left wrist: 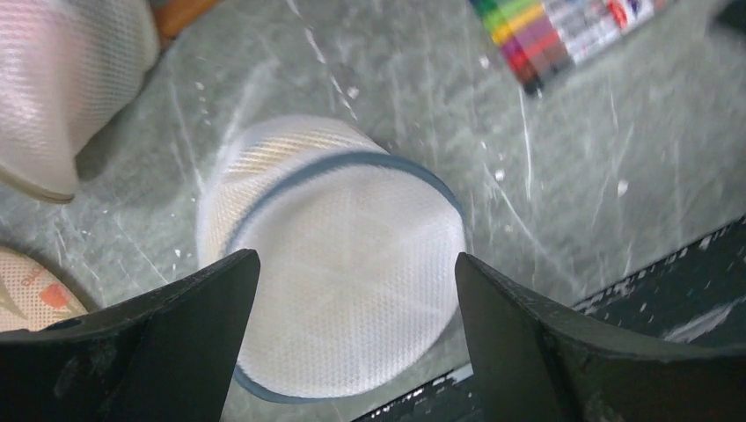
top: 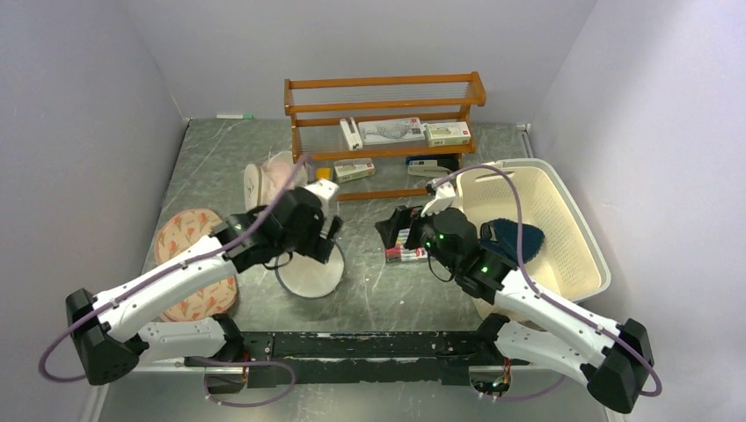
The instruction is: Unzip the laundry bag and remove the bra
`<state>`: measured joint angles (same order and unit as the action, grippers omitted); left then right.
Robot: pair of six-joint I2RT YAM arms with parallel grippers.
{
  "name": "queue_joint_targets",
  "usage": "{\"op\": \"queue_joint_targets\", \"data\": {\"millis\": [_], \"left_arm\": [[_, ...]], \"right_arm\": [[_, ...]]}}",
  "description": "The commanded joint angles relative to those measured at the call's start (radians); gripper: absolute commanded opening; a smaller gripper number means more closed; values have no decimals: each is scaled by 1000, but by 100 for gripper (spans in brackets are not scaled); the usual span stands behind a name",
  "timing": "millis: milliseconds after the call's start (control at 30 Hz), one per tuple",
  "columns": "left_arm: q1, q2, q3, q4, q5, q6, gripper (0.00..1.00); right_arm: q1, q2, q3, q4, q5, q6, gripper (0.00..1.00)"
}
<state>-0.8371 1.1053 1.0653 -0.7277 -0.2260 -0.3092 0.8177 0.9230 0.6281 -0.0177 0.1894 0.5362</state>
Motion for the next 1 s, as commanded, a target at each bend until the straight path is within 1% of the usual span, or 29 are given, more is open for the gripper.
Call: {"op": "queue_joint_targets", "data": {"millis": [0, 100, 167, 333, 533, 600, 667, 700, 800, 867, 967], "left_arm": [[-227, 70, 4, -124, -252, -53, 92], [-418, 171, 43, -220, -422, -160, 92], [-481, 225, 48, -251, -460, -191, 93], [-532, 329, 5, -239, -451, -202, 93], [-542, 461, 5, -270, -556, -269, 97], [-542, 493, 1, -265, -574, -286, 95], [-540, 511, 2, -275, -597, -320, 91], [-540, 515, 6, -286, -614, -336, 87], [-525, 490, 20, -306, -656, -373, 69], [-503, 431, 10, -253, -626, -337, 63], [-451, 322, -36, -116, -526, -244, 53]], "right_arm": [[-8, -75, 27, -29, 169, -65, 97], [-9, -105, 26, -50, 225, -75, 98], [-10, -123, 23, -66, 252, -68, 99], [-13, -183, -12, -74, 273, -46, 100], [-13, -199, -21, -78, 275, -45, 100], [-14, -195, -15, -86, 279, -45, 100], [-14, -195, -9, -93, 284, -46, 100], [-14, -198, -8, -95, 286, -47, 100], [-15, -205, -20, -96, 295, -48, 100], [-14, -200, -21, -107, 306, -45, 100], [-15, -184, -24, -108, 302, -61, 100]]}}
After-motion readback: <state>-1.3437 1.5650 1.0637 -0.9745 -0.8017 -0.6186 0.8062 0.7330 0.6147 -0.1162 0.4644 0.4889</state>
